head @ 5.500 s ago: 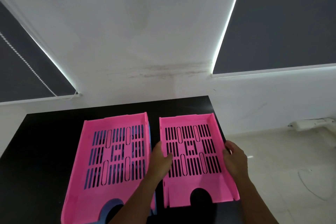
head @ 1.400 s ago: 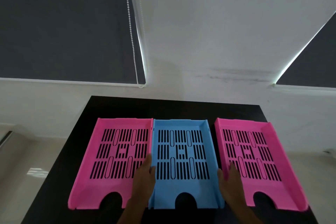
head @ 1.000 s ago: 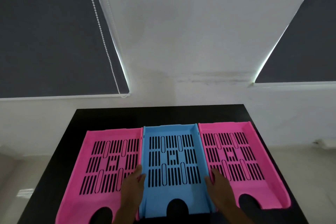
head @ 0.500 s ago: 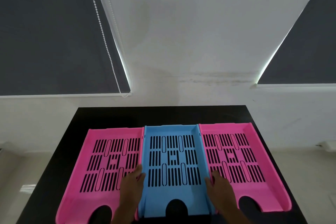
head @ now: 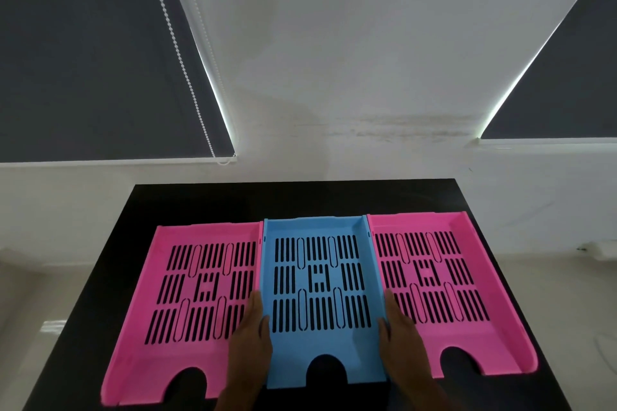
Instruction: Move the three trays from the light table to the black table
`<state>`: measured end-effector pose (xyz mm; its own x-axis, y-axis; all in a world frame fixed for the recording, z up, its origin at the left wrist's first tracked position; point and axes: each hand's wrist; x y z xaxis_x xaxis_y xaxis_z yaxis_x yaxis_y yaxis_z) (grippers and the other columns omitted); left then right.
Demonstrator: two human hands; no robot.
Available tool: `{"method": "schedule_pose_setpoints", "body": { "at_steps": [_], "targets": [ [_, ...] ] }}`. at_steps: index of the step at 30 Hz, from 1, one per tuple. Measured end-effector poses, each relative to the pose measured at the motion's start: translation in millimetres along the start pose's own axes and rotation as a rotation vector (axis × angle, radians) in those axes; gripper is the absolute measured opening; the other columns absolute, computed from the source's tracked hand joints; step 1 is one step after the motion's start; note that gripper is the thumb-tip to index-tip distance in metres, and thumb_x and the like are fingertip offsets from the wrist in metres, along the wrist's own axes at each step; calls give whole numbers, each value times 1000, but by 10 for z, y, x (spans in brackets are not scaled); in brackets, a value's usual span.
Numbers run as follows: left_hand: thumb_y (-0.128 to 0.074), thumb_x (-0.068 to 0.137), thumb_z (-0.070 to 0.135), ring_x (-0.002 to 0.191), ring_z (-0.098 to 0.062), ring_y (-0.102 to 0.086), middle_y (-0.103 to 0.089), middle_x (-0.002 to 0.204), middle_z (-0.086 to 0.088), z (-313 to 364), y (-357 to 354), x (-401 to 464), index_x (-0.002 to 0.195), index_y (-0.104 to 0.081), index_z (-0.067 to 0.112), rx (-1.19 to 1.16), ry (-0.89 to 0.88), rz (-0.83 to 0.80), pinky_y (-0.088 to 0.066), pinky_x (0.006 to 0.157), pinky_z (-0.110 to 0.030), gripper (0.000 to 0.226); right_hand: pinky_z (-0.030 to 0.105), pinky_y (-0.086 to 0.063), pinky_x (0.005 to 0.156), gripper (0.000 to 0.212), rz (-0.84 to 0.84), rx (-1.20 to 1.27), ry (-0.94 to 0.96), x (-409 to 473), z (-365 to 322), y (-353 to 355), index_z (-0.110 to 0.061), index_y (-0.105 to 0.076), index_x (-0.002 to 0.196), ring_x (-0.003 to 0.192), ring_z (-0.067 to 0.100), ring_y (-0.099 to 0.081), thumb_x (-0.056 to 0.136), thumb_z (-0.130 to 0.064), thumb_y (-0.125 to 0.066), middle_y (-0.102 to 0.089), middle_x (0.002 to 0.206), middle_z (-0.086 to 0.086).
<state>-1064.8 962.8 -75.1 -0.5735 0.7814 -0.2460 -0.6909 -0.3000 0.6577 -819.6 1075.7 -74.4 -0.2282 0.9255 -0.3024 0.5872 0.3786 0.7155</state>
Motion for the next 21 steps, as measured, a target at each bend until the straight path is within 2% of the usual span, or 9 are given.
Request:
{"method": "schedule_pose_setpoints", "body": {
  "at_steps": [2, 4, 8, 12, 15, 19, 21],
  "targets": [
    [-46, 101, 14, 144, -27, -38, -26, 162, -4, 2, -29, 56, 154, -21, 16, -9, 14, 4, -23, 113, -32, 59, 42, -50, 103, 68, 22, 11, -2, 29, -48, -17, -25, -14, 159, 115, 16, -59, 100, -23, -50, -52, 146, 9],
    [-45, 102, 14, 145, -23, -32, -24, 163, -4, 3, -50, 122, 155, -21, 15, -40, 7, 0, -22, 114, -32, 58, 45, -48, 106, 67, 37, 2, -10, 74, -81, -36, -24, -13, 159, 125, 22, -56, 101, -23, -48, -49, 150, 8],
    [-43, 102, 14, 139, -8, -21, -21, 163, -4, 41, -44, 316, 155, -20, 12, -41, -39, 11, -17, 115, -30, 58, 50, -54, 99, 65, 76, -32, -8, 252, -132, -68, -29, -11, 156, 118, 30, -60, 102, -23, -45, -56, 139, 16],
    [-43, 103, 15, 138, -6, -18, -20, 163, -2, 119, -26, 596, 156, -19, 13, -48, -67, -4, -15, 115, -30, 58, 47, -53, 100, 64, 98, -54, -17, 485, -207, -64, -22, -15, 158, 119, 24, -59, 102, -23, -45, -56, 141, 13],
    [-43, 103, 15, 137, -7, -19, -21, 163, -3, 172, -20, 806, 156, -20, 13, -34, -83, -1, -16, 114, -30, 58, 50, -52, 102, 64, 115, -62, -11, 671, -265, -61, -23, -16, 158, 124, 27, -58, 102, -24, -46, -55, 144, 11],
    [-44, 103, 14, 140, -8, -18, -22, 163, -4, 209, -29, 995, 155, -21, 12, -54, -82, -2, -16, 116, -31, 57, 51, -57, 94, 65, 117, -65, -22, 839, -300, -68, -30, -11, 156, 116, 31, -63, 101, -27, -45, -60, 135, 15],
    [-44, 102, 13, 140, -9, -19, -23, 163, -6, 206, -35, 1010, 155, -22, 11, -60, -92, 6, -18, 116, -31, 57, 51, -55, 96, 65, 127, -66, -11, 860, -306, -66, -28, -13, 157, 118, 30, -61, 101, -26, -46, -60, 136, 14]
  ]
}}
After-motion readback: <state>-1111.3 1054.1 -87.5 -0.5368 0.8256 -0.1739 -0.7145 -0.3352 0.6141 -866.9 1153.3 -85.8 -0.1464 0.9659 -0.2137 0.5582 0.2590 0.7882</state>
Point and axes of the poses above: each hand's wrist, its own x-axis towards the middle knuckle, its own y-axis out of the back of the hand, z = x × y
